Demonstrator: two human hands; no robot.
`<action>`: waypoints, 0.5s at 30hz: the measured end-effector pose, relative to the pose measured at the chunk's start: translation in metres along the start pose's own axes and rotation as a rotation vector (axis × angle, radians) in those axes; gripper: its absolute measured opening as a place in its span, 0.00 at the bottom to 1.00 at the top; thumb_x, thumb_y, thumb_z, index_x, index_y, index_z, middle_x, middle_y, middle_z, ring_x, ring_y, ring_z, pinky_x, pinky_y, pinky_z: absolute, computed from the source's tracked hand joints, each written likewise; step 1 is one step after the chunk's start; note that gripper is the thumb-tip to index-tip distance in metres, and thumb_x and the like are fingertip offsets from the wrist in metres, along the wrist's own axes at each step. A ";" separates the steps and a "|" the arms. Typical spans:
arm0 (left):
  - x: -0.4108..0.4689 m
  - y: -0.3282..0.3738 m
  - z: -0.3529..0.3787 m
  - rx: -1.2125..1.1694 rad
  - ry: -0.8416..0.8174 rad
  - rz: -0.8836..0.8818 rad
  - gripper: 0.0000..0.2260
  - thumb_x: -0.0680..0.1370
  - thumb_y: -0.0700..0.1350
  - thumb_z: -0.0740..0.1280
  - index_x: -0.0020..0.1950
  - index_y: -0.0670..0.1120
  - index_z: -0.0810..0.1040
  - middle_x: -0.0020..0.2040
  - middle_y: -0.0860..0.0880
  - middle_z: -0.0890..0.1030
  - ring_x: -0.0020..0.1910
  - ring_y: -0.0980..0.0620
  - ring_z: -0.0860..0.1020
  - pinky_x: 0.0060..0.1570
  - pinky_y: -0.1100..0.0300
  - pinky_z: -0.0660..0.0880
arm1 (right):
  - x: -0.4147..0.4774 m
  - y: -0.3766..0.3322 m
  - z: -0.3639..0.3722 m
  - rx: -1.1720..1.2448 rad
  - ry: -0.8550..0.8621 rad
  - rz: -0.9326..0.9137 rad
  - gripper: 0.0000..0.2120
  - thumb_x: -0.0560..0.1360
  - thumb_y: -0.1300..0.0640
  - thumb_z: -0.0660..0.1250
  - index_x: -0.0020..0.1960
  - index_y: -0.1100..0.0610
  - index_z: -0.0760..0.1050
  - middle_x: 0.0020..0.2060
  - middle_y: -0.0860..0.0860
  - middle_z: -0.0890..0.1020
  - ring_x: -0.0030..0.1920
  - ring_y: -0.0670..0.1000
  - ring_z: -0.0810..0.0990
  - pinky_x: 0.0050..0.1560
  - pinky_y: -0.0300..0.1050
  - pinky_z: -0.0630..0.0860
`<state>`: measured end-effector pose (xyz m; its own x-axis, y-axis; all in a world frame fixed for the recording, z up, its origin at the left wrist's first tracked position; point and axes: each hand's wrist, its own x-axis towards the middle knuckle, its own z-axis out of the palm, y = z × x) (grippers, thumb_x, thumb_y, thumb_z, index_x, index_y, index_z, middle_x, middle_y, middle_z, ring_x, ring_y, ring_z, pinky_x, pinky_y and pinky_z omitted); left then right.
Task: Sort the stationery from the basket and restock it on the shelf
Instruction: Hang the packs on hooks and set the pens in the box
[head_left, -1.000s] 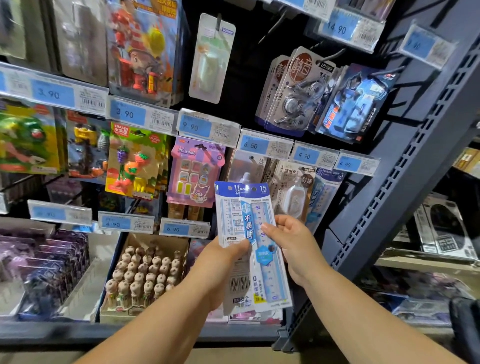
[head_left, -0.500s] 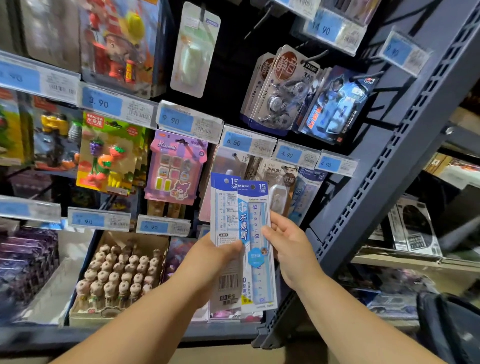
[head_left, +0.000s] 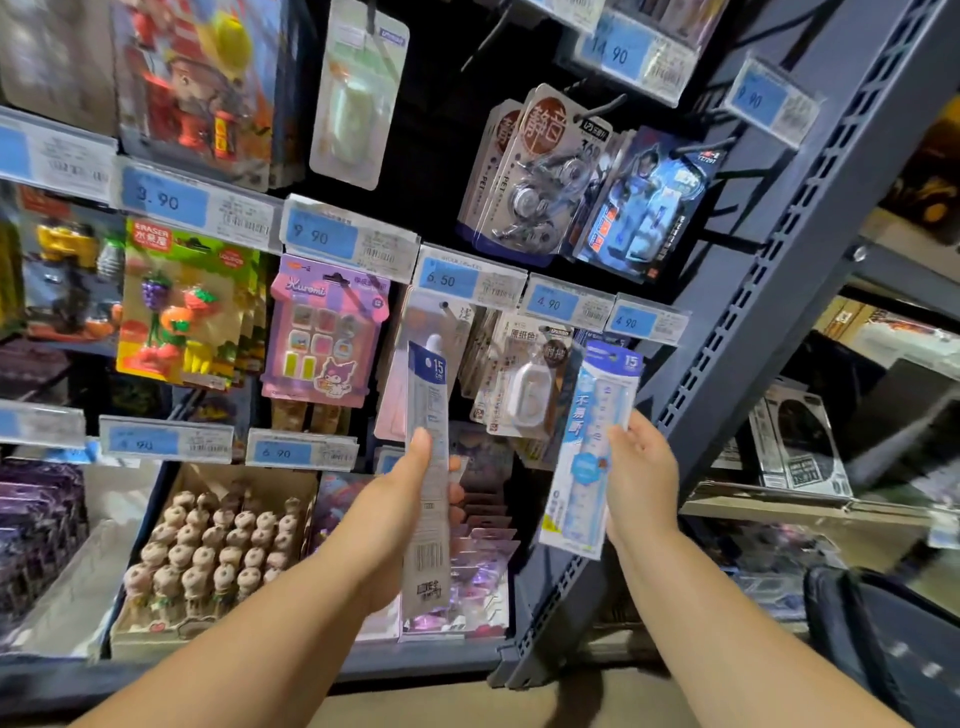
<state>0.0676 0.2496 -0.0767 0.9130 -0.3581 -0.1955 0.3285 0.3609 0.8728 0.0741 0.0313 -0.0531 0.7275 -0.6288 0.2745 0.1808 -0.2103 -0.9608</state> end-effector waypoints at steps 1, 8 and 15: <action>-0.001 -0.001 0.001 0.023 0.012 0.000 0.26 0.80 0.63 0.55 0.53 0.43 0.81 0.38 0.46 0.78 0.38 0.46 0.76 0.50 0.48 0.75 | 0.005 0.002 -0.002 -0.011 0.039 0.012 0.12 0.81 0.61 0.59 0.58 0.50 0.79 0.52 0.51 0.84 0.50 0.53 0.84 0.54 0.56 0.80; 0.001 -0.007 -0.008 0.067 0.033 -0.016 0.50 0.53 0.80 0.65 0.64 0.47 0.78 0.71 0.37 0.70 0.70 0.34 0.68 0.66 0.40 0.69 | 0.023 0.008 -0.002 -0.048 0.078 0.038 0.13 0.82 0.58 0.59 0.62 0.48 0.77 0.55 0.50 0.83 0.51 0.51 0.84 0.53 0.54 0.81; -0.001 -0.006 -0.016 0.094 0.009 -0.017 0.30 0.75 0.69 0.58 0.60 0.46 0.80 0.54 0.46 0.81 0.47 0.47 0.77 0.44 0.54 0.74 | 0.028 0.006 0.005 -0.086 0.122 0.023 0.15 0.82 0.57 0.58 0.67 0.49 0.74 0.57 0.48 0.81 0.53 0.49 0.82 0.52 0.52 0.81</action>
<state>0.0684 0.2614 -0.0893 0.9095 -0.3561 -0.2145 0.3205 0.2718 0.9074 0.0988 0.0163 -0.0518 0.6438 -0.7196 0.2604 0.1040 -0.2549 -0.9614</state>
